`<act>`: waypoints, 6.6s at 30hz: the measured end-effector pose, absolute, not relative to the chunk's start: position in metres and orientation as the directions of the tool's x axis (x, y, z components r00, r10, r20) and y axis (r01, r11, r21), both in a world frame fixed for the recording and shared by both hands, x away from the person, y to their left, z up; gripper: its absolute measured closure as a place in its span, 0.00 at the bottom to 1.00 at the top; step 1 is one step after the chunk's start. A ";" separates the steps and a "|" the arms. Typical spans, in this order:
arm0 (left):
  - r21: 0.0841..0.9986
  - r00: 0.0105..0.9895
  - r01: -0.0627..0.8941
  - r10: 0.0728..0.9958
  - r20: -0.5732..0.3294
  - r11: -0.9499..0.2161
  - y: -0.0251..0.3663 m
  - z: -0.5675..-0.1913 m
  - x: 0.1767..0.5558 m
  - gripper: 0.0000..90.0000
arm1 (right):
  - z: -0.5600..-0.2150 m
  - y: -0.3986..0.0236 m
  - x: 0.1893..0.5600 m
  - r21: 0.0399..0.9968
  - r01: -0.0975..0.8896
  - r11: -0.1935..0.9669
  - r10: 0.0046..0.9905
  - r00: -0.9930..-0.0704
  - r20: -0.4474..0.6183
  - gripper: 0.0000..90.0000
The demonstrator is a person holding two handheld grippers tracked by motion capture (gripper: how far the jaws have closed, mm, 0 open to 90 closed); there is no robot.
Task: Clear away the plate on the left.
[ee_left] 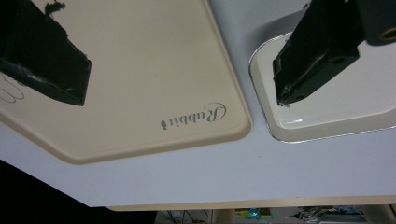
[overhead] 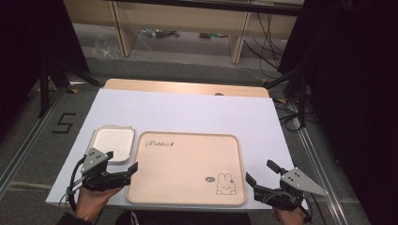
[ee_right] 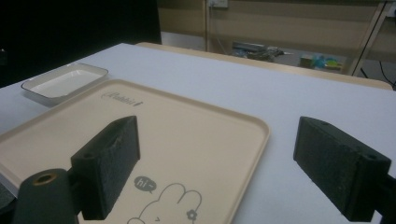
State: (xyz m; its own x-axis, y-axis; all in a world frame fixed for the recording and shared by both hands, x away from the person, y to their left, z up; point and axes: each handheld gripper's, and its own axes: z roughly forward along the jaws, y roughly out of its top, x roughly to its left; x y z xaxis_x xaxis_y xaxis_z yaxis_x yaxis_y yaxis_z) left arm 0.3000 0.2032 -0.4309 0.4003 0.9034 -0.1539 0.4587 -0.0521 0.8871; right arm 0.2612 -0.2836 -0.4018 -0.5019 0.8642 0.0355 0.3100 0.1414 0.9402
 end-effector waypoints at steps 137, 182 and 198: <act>0.707 0.101 0.661 0.904 -0.416 0.252 0.304 -0.449 0.408 0.98 | -0.402 -0.283 0.261 0.947 0.300 0.118 0.860 -0.507 0.053 0.17; 0.667 0.436 0.740 0.816 -0.379 -0.085 0.169 -0.457 0.390 0.98 | -0.403 -0.283 0.261 0.947 0.299 0.119 0.860 -0.507 0.053 0.17; 0.635 0.466 0.758 0.804 -0.370 -0.148 0.141 -0.471 0.386 0.98 | -0.403 -0.283 0.262 0.948 0.292 0.123 0.860 -0.508 0.045 0.17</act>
